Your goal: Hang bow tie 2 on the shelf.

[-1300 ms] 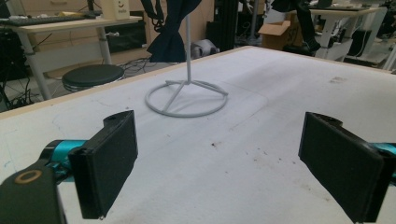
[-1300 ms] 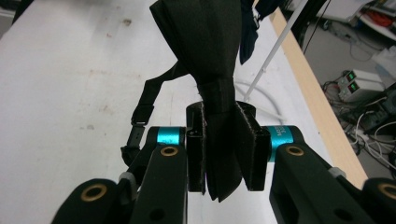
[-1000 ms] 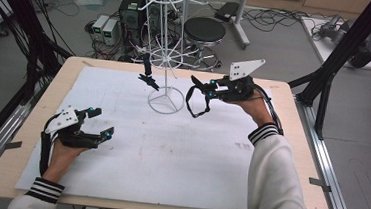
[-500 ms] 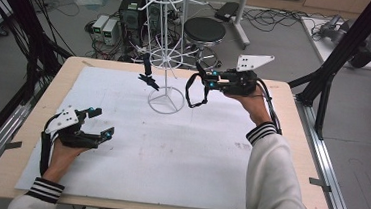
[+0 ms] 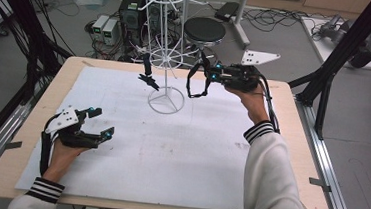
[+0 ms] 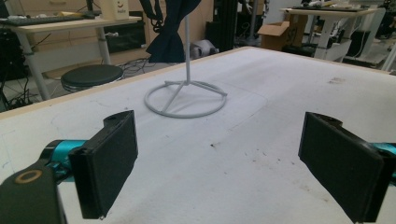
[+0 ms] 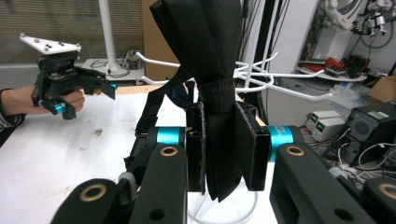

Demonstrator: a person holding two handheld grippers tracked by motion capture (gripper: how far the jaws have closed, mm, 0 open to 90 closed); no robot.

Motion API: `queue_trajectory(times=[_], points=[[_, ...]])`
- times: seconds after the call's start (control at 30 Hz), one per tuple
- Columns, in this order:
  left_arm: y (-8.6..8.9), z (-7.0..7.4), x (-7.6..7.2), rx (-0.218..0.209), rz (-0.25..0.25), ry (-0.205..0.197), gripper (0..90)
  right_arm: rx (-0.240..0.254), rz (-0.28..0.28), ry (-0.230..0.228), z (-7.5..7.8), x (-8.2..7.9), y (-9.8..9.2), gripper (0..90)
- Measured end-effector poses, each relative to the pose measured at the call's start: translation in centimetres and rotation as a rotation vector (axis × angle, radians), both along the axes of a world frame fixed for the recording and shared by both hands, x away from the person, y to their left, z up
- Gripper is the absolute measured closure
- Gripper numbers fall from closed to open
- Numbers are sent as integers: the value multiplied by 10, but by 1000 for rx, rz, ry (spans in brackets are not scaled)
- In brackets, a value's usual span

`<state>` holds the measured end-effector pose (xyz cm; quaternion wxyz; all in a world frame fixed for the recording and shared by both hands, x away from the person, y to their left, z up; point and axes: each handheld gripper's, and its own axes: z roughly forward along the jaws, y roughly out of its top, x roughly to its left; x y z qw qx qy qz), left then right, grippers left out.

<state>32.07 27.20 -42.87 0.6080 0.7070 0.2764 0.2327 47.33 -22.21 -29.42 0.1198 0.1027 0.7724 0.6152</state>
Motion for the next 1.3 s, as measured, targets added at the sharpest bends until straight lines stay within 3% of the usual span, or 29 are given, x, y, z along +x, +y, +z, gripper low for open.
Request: queue_trajectory(times=[0.7,1.3], points=[[1,0,0,-3,0,0,123,36,-97,-11,-7,11,13,752],[0,0,0,-4,-1,2,123,64,-174,57,-21,24,13,750]])
